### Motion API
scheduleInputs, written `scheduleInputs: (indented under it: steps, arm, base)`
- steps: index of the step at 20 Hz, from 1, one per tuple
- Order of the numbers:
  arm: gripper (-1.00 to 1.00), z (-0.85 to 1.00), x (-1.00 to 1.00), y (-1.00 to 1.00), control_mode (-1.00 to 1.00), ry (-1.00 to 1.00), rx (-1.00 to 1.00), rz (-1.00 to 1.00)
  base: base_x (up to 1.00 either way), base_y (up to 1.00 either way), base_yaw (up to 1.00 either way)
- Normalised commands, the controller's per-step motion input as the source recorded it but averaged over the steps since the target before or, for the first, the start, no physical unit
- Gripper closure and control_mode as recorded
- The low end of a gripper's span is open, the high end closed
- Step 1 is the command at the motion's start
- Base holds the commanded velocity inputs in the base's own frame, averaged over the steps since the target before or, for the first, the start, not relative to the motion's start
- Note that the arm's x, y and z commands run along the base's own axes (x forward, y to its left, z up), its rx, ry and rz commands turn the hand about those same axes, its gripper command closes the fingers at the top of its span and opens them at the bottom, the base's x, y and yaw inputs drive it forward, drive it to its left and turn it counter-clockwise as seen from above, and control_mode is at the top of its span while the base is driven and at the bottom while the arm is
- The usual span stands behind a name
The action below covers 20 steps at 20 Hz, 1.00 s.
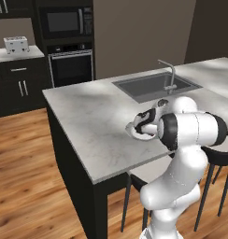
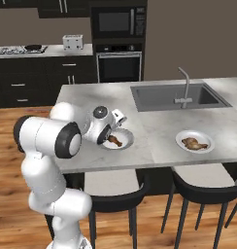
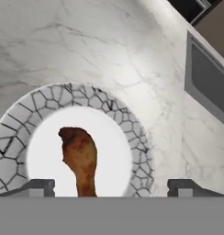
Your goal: Take the chicken drumsticks from the pan and place one on each plate on the dining counter.
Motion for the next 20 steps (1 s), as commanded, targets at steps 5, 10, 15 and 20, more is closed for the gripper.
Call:
scheduleInputs:
  steps: [5,10,15,20]
  arm:
    - [-1.00,1.00,-0.79,0.01,-1.00,-0.16,0.01,0.16]
    - [-1.00,1.00,-1.00,0.30,-1.00,-0.13,-0.03,0.28]
    - [-1.00,0.51,-1.00,0.78,-1.00,-0.03,-0.11,0.21]
    - [-1.00,0.00,-1.00,1.00,-1.00,0.02,-0.18,0.20]
  base:
    - [0.00,0.00,0.00]
    - [0.00,0.00,0.00]
    - [0.00,0.00,0.00]
    - [0.00,0.00,0.00]
